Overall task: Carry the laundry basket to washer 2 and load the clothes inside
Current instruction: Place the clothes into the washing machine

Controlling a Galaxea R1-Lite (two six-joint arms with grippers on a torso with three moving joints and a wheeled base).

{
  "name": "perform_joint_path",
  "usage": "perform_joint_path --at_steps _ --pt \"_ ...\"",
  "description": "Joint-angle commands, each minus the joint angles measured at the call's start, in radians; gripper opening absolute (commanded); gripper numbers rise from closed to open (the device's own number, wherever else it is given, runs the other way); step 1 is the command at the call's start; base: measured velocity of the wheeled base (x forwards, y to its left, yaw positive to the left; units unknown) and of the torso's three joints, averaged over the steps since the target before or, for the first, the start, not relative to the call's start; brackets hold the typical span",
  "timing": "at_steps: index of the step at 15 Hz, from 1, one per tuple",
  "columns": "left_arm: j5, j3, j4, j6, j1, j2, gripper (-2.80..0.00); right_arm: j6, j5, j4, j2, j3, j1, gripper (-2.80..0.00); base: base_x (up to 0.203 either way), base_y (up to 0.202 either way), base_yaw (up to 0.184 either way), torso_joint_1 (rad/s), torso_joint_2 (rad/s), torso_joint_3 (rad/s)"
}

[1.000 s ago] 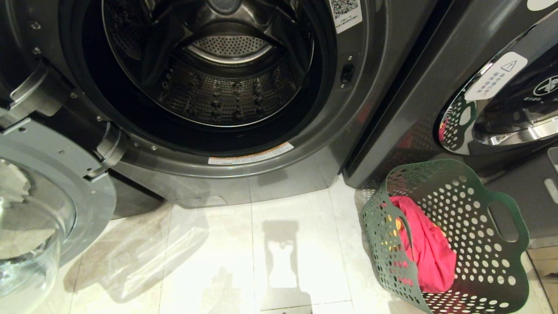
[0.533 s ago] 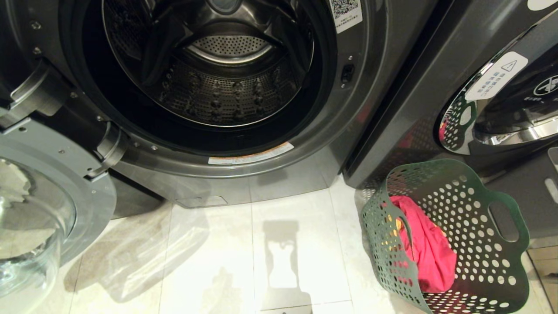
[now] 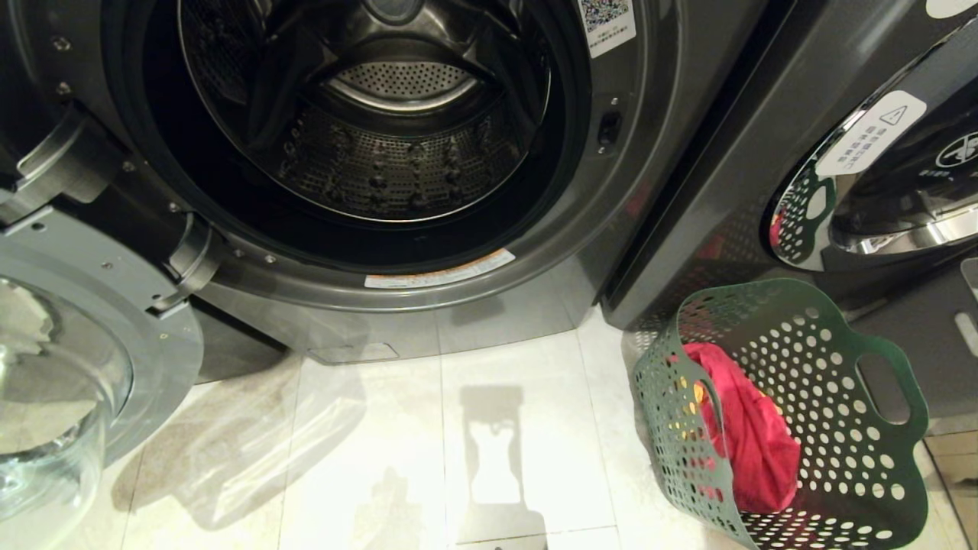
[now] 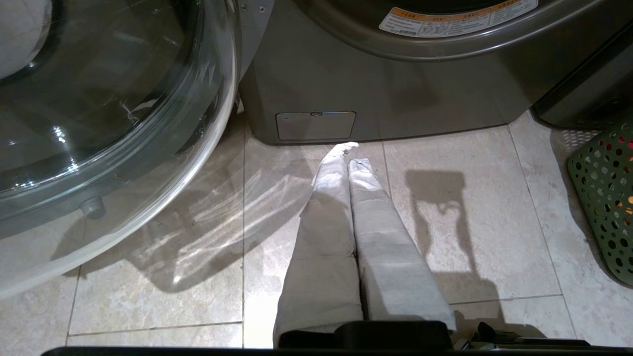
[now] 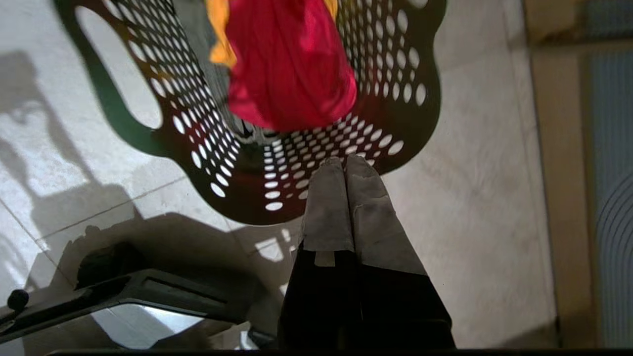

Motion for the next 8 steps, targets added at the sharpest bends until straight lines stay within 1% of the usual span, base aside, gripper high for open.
perform_joint_path --at_steps 1,2,3,4,6,8 --pt "0.001 0.04 -0.001 -0.001 0.0 0.0 -2.8 0.07 -0.018 -0.137 0.362 0.063 -0.009 -2.8 0.0 0.0 0.0 0.0 0.0 0.0" --pt "0.001 0.04 -0.001 -0.001 0.0 0.0 -2.8 0.094 -0.024 -0.231 0.464 0.091 -0.013 -2.8 0.0 0.0 0.0 0.0 0.0 0.0" --pt "0.001 0.04 -0.001 -0.001 0.0 0.0 -2.8 0.108 -0.028 -0.342 0.561 0.11 -0.018 0.0 0.0 0.0 0.0 0.0 0.0 0.0" --pt "0.001 0.04 -0.001 -0.001 0.0 0.0 -2.8 0.116 -0.031 -0.434 0.649 0.119 -0.024 0.0 0.0 0.0 0.0 0.0 0.0 0.0" --pt "0.001 0.04 -0.001 -0.001 0.0 0.0 -2.8 0.131 -0.02 -0.57 0.821 0.135 -0.04 0.0 0.0 0.0 0.0 0.0 0.0 0.0" --pt "0.001 0.04 -0.001 -0.001 0.0 0.0 -2.8 0.14 0.056 -0.677 0.98 0.124 -0.082 0.0 0.0 0.0 0.0 0.0 0.0 0.0"
